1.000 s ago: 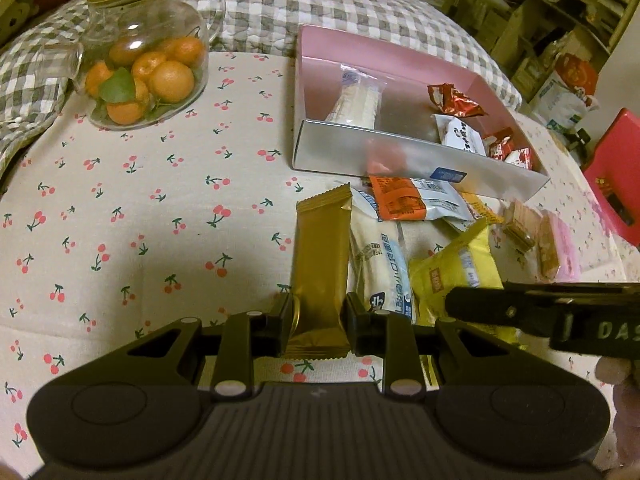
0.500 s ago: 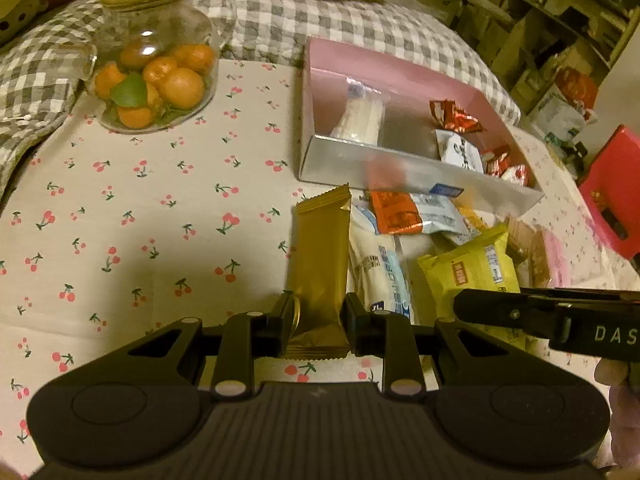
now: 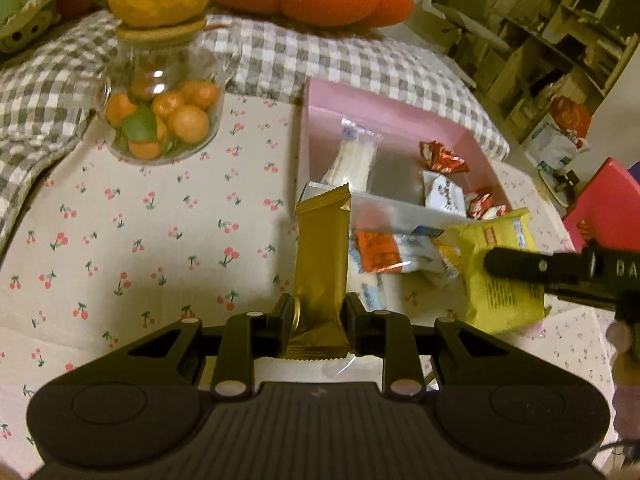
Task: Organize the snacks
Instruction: 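Carry the gold bar and yellow packet into the pink box and open both tools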
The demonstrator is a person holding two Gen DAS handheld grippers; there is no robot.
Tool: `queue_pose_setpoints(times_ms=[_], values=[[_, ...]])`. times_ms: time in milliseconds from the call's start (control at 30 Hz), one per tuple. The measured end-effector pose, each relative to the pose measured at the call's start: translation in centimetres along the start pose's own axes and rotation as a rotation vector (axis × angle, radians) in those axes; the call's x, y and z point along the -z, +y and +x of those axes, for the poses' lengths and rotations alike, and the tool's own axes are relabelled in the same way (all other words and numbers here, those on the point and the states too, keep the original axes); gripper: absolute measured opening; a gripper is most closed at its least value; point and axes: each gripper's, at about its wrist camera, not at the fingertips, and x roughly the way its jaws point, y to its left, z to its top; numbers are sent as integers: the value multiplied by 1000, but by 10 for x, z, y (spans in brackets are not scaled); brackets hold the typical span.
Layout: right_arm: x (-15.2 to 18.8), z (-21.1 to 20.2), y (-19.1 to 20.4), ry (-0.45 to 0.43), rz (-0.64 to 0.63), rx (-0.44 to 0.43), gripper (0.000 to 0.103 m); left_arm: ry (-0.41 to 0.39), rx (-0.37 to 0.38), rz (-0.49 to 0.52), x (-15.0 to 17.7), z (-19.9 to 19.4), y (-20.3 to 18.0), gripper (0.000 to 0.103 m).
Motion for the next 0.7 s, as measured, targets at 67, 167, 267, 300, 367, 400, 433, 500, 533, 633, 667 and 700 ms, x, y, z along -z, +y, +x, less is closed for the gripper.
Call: queue_pose_setpoints(times_ms=[67,167,267,300,367,400,433,500,533,633,667,700], values=[[-9,-4,-5,-28,20,-4,24,-17,1,16,-5,-2,-6,25],[-23,-9,-14,-78,56,-6,24,-27,12,33,-13,-1,-15,25],[-37,-12,-28,-129,100,0,24,-33,25,50,-23,4,-25,25],[-40,-13,-32,-143,110,5,24,-34,28,56,-26,6,-28,25],[-48,-15,-41,-172,118,34,24,-36,33,70,-34,12,-36,25],[-51,-16,-46,-185,124,48,24,-35,36,77,-39,17,-40,25],[-54,-16,-51,-194,134,54,24,-33,39,82,-42,21,-44,25],[-58,-16,-62,-210,159,70,24,-29,42,93,-48,29,-52,25],[-60,-15,-66,-216,165,82,24,-26,43,100,-53,35,-57,25],[-64,-12,-78,-223,176,113,24,-17,45,118,-62,49,-70,25],[-64,-10,-82,-221,179,116,24,-15,46,125,-64,52,-74,25],[-65,-8,-85,-221,183,119,24,-11,46,133,-66,57,-78,25]])
